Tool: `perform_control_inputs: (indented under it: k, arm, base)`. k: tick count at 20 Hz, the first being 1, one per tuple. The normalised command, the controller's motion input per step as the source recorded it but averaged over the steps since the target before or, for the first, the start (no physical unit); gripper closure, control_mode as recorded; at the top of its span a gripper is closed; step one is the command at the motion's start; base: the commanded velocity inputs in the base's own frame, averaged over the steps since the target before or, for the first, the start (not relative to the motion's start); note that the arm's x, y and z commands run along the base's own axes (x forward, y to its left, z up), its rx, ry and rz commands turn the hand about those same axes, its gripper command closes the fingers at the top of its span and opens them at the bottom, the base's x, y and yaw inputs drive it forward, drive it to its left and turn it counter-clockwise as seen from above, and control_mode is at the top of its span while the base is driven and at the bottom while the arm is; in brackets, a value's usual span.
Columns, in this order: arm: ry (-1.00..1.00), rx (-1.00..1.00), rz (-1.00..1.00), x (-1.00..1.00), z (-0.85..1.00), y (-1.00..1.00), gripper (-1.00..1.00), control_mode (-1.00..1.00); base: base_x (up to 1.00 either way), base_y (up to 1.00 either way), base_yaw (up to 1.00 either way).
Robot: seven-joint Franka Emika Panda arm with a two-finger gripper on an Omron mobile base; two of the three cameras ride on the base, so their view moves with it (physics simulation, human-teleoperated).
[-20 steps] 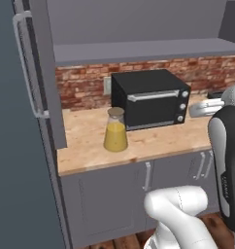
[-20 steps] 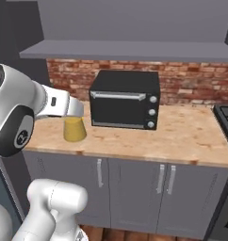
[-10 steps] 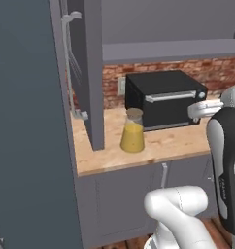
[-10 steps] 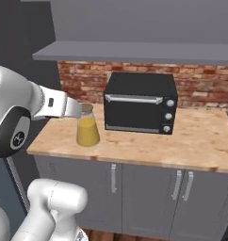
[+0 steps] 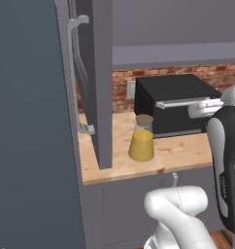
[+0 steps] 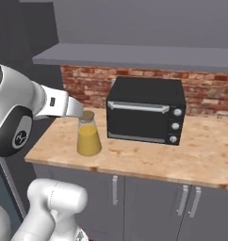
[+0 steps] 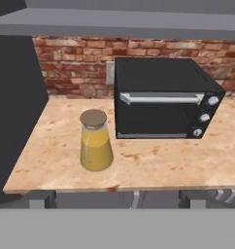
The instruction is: There is a tray on the dining counter. Grab the cup, mug, and pitcher and place them on the tray. The pitcher may be placed next to the tray if it cannot fit the tray.
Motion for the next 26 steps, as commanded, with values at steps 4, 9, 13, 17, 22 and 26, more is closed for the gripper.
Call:
perform_control_inputs:
  k: [4, 9, 13, 17, 22, 26]
  arm:
    - [0.00, 0.00, 0.00, 0.00, 0.00, 0.00, -1.00, 1.00]
    - [0.00, 0.00, 0.00, 0.00, 0.00, 0.00, -1.00, 1.00]
    - [0.00, 0.00, 0.00, 0.00, 0.00, 0.00, -1.00, 1.00]
    - [0.00, 0.00, 0.00, 0.00, 0.00, 0.00, -1.00, 1.00]
    - [0.00, 0.00, 0.00, 0.00, 0.00, 0.00, -1.00, 1.00]
    - [0.23, 0.00, 0.00, 0.26, 0.00, 0.14, -1.00, -1.00]
  base:
    - [0.30, 0.08, 0.05]
    - [0.43, 0.03, 0.00]
    - [0.38, 0.03, 0.00]
    - [0.33, 0.07, 0.00]
    - [0.33, 0.08, 0.00]
    - [0.00, 0.00, 0.00]
